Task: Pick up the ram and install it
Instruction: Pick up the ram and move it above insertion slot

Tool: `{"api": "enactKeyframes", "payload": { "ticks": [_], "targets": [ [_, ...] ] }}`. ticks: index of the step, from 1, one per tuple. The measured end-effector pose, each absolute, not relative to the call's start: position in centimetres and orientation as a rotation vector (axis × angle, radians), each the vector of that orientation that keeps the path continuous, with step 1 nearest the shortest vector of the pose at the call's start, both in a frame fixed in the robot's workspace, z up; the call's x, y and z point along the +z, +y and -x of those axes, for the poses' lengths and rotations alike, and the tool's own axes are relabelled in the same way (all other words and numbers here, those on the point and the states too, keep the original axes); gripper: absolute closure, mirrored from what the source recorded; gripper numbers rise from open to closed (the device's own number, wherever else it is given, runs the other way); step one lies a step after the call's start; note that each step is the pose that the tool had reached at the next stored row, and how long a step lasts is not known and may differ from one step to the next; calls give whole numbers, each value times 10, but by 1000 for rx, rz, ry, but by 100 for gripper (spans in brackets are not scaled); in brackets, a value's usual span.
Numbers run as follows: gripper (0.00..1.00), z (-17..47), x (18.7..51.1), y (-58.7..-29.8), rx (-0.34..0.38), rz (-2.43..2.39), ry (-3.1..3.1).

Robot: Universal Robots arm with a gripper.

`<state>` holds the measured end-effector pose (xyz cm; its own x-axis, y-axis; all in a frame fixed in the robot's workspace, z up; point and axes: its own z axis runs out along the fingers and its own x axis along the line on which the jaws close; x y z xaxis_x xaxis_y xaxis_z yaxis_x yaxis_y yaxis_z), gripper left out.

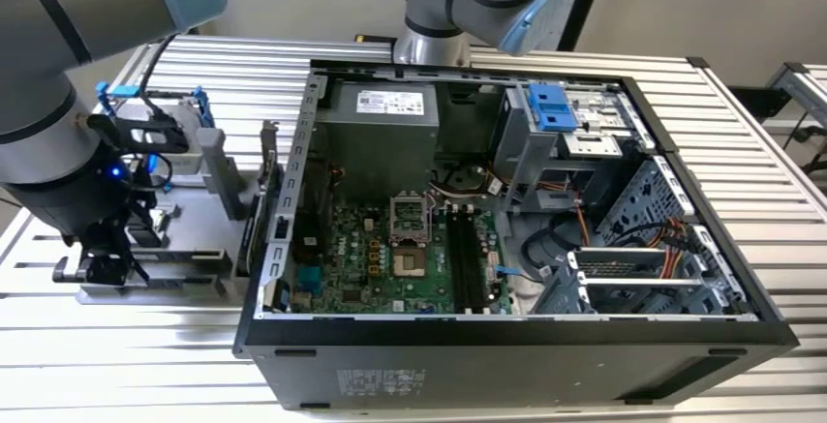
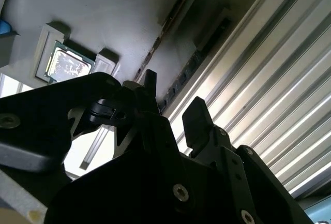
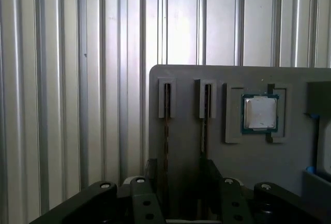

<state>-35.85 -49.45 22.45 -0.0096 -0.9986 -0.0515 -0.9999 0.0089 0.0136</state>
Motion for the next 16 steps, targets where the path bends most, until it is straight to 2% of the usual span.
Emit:
{"api": "enactKeyframes", "payload": {
  "ticks": [16],
  "targets": [
    [0,359,206,-499,72,2192,2212]
  ]
}}
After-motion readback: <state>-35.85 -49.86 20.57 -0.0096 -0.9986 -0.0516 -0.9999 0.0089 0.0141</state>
